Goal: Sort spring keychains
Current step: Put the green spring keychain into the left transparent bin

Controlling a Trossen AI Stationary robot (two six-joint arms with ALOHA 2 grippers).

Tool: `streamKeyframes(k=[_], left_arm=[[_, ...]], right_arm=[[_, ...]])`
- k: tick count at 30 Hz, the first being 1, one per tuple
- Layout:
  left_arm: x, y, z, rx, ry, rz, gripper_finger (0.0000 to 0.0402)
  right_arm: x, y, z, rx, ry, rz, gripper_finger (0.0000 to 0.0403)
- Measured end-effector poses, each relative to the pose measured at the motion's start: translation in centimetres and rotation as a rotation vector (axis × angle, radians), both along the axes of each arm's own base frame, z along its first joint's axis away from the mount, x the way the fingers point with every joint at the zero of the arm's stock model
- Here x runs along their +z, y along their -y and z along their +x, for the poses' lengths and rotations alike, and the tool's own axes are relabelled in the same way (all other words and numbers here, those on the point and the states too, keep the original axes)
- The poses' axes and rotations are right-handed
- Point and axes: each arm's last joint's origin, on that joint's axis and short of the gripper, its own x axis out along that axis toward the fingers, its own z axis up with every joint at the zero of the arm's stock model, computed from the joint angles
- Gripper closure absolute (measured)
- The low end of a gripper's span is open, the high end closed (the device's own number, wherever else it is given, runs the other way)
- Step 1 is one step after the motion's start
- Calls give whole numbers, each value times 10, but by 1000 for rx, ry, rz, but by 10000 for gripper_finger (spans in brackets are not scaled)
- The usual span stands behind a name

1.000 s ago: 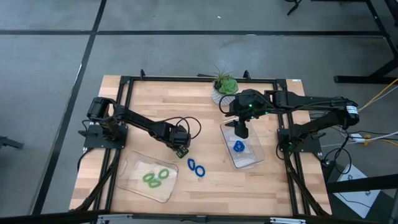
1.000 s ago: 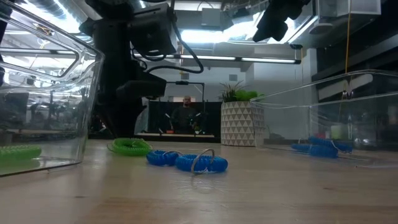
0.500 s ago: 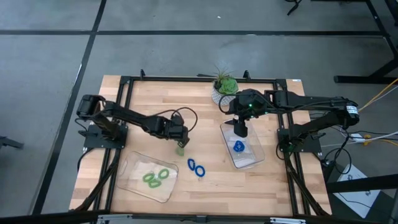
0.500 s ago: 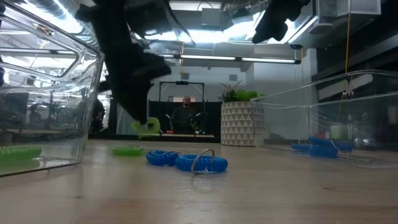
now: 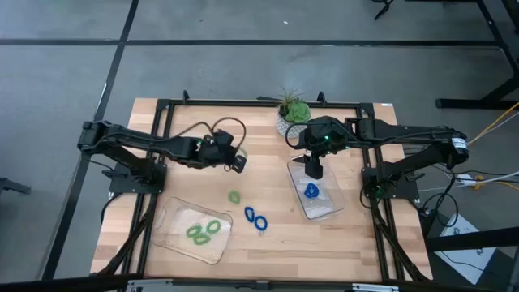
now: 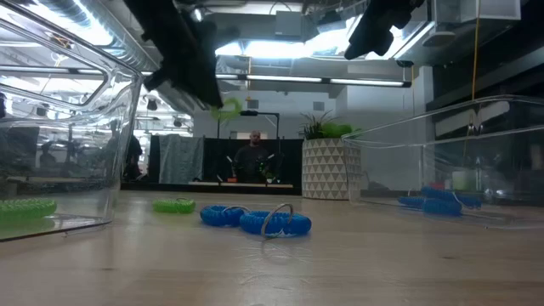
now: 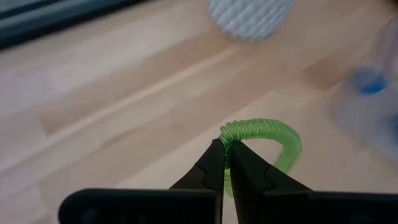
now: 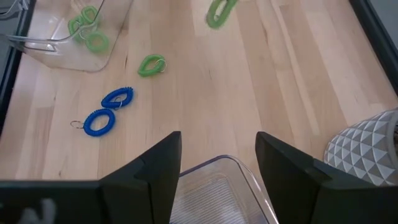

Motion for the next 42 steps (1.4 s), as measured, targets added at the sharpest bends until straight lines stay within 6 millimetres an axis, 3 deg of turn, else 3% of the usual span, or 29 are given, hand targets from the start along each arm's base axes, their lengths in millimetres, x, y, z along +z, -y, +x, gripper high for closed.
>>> streamKeyframes(k=[10,24,36,42], left_arm=[[44,-12,-3,-71,261,97,395],[75,-4,11,-436,557,82,395],[90,24,14,-732,737,-6,395],[92,51,11,-858,779,-215,395]], right_arm=[[0,0,0,0,1,0,198],[0,0,0,-2,1,3,198],[0,0,0,-2,0,3,198],[0,0,0,1,0,0,198]])
